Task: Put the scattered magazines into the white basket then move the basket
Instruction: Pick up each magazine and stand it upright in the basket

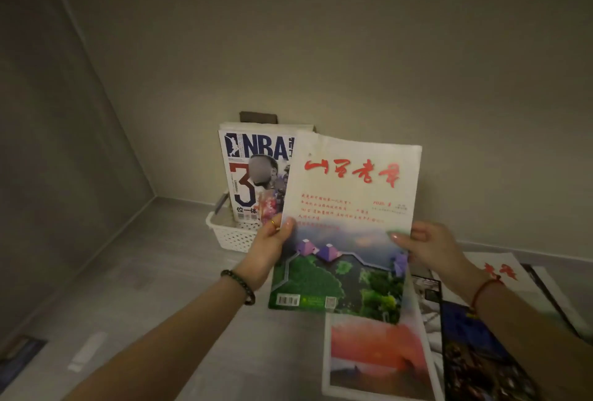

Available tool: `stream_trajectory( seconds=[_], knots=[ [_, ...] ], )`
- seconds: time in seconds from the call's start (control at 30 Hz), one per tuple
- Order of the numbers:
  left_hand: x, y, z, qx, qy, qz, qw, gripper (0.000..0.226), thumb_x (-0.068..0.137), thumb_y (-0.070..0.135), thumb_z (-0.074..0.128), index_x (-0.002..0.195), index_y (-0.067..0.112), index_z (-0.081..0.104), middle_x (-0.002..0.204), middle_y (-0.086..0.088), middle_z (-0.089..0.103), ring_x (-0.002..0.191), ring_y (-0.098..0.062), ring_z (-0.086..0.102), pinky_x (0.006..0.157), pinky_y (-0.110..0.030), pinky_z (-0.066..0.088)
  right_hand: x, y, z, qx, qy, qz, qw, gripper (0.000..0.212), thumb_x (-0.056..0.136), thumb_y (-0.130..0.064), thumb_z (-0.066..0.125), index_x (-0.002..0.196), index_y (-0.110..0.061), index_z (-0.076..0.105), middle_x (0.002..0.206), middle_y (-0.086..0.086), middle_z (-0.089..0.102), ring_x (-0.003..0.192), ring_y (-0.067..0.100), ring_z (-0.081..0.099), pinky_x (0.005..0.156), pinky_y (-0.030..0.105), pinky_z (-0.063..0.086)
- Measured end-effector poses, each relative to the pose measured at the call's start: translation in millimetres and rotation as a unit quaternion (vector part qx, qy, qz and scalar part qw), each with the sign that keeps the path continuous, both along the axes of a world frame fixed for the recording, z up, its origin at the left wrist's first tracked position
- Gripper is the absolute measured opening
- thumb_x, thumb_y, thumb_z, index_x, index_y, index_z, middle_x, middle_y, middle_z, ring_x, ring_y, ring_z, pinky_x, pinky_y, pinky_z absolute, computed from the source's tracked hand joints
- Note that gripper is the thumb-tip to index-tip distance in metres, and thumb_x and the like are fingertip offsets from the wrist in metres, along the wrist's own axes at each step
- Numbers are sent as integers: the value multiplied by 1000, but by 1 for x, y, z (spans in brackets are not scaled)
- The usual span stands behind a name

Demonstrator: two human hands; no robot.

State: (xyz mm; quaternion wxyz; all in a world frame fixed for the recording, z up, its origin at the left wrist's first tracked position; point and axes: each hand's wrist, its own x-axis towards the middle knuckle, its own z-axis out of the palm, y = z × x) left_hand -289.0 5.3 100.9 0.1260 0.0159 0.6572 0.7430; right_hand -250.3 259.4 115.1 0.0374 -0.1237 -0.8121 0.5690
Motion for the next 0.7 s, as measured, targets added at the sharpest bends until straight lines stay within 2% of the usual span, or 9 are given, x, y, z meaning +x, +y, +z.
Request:
stream_trajectory(
  seconds=[0.07, 0.17, 0.23, 0.3, 0.37, 0.47, 0.53, 0.6, 0.7],
  knots=[
    [-20, -21, 19, -44, 20, 33, 998, 19, 94, 18, 42, 93, 18, 60, 119, -10, 60, 103, -24, 57, 86, -35, 49, -24, -22, 18, -5, 39, -9, 999, 26, 79, -4, 65, 103, 7, 63, 92, 12, 66, 67, 20, 61, 45, 7, 47],
    [-51, -52, 43, -100, 54, 88, 990, 19, 92, 19, 47, 101, 10, 61, 120, -11, 61, 105, -26, 57, 92, -43, 49, -61, -57, 37, -5, 85, -21, 996, 27, 79, -2, 64, 103, 10, 62, 102, 22, 66, 84, 27, 61, 54, 13, 50],
    [-72, -73, 55, -121, 78, 119, 982, 22, 90, 18, 51, 103, 4, 62, 117, -13, 63, 106, -29, 58, 93, -46, 49, -87, -79, 43, -3, 107, -27, 994, 26, 81, -1, 62, 103, 13, 61, 106, 28, 65, 82, 28, 59, 63, 24, 49],
    [-94, -93, 61, -132, 90, 134, 978, 21, 89, 17, 53, 104, 6, 62, 115, -10, 64, 103, -27, 60, 90, -43, 51, -108, -98, 45, 22, 112, -25, 993, 23, 84, -2, 58, 103, 12, 61, 101, 28, 65, 72, 22, 55, 62, 23, 45],
    [-118, -111, 61, -133, 89, 143, 977, 20, 88, 14, 55, 105, 6, 63, 112, -8, 65, 99, -25, 62, 84, -40, 54, -128, -113, 39, 36, 104, -26, 994, 22, 85, -2, 56, 102, 10, 62, 96, 25, 66, 69, 21, 54, 63, 24, 48],
    [-149, -128, 52, -118, 81, 144, 979, 18, 85, 10, 58, 102, 6, 64, 106, -7, 66, 90, -22, 63, 68, -30, 55, -152, -130, 27, 34, 93, -53, 994, 18, 84, -3, 58, 98, 6, 65, 99, 27, 68, 76, 27, 58, 81, 47, 52],
    [-166, -136, 42, -119, 74, 137, 981, 20, 84, 10, 60, 103, 5, 64, 105, -7, 66, 87, -21, 63, 63, -26, 54, -165, -137, 17, 34, 89, -76, 993, 17, 82, -3, 61, 96, 5, 67, 97, 27, 69, 78, 31, 63, 82, 53, 53],
    [-181, -141, 28, -120, 59, 123, 983, 21, 84, 10, 60, 103, 4, 64, 106, -7, 66, 88, -21, 64, 64, -26, 55, -176, -141, 5, 28, 81, -93, 992, 18, 79, -4, 65, 95, 3, 69, 95, 24, 70, 81, 36, 66, 81, 50, 55],
    [-198, -141, 3, -123, 26, 105, 986, 19, 85, 11, 59, 102, 4, 63, 109, -10, 66, 95, -27, 64, 75, -37, 56, -186, -143, -14, 48, 60, -101, 992, 14, 78, -8, 68, 89, -2, 72, 85, 18, 72, 66, 27, 64, 63, 29, 58]
  ],
)
